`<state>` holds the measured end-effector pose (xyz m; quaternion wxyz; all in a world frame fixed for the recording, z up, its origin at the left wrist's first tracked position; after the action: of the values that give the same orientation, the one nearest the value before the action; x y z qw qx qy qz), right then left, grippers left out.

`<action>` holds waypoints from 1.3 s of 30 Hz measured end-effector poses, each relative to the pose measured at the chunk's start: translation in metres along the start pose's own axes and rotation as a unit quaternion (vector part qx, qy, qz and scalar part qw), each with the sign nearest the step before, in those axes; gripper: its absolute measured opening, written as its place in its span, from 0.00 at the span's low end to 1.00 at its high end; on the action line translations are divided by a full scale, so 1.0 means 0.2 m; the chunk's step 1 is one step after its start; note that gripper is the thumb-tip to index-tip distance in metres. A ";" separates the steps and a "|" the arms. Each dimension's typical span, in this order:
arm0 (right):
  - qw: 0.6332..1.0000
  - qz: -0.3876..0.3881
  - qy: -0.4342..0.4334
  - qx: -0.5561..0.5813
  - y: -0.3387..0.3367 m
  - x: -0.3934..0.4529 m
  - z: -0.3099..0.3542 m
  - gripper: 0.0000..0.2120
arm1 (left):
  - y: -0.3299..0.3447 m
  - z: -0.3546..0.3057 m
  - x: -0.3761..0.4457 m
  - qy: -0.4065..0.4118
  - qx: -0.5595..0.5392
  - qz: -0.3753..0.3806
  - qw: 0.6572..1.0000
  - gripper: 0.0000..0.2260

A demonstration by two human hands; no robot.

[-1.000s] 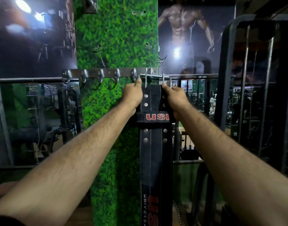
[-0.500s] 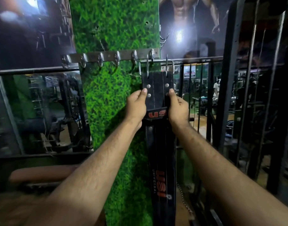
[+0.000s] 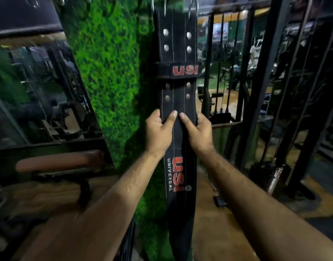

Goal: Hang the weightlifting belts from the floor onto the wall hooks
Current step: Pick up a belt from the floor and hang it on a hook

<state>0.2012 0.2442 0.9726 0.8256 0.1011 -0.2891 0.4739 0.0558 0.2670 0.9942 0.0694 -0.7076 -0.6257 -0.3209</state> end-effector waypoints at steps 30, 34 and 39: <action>0.917 0.210 0.233 -0.248 0.29 -1.21 -1.35 0.20 | -0.73 1.42 -1.02 -0.315 0.262 0.033 0.912 0.23; 0.892 0.240 0.264 -0.278 0.30 -1.38 -1.46 0.19 | -0.81 1.56 -1.15 -0.354 0.279 0.056 0.891 0.26; 0.843 0.285 0.329 -0.316 0.31 -1.62 -1.64 0.23 | -0.90 1.64 -1.38 -0.416 0.301 0.087 0.853 0.26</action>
<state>0.1496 0.1874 0.5132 0.6879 -0.4138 -0.1510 0.5769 0.0062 0.2362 0.5327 0.0395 -0.7713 -0.5978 0.2151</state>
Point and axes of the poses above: each hand's wrist, its own x-axis towards the middle knuckle, its own y-axis out of the palm, z = x × y, the point moved 7 cm from there along x, towards the middle knuckle, and after that the axes turned 13 degrees about -x, right-handed, at the moved point
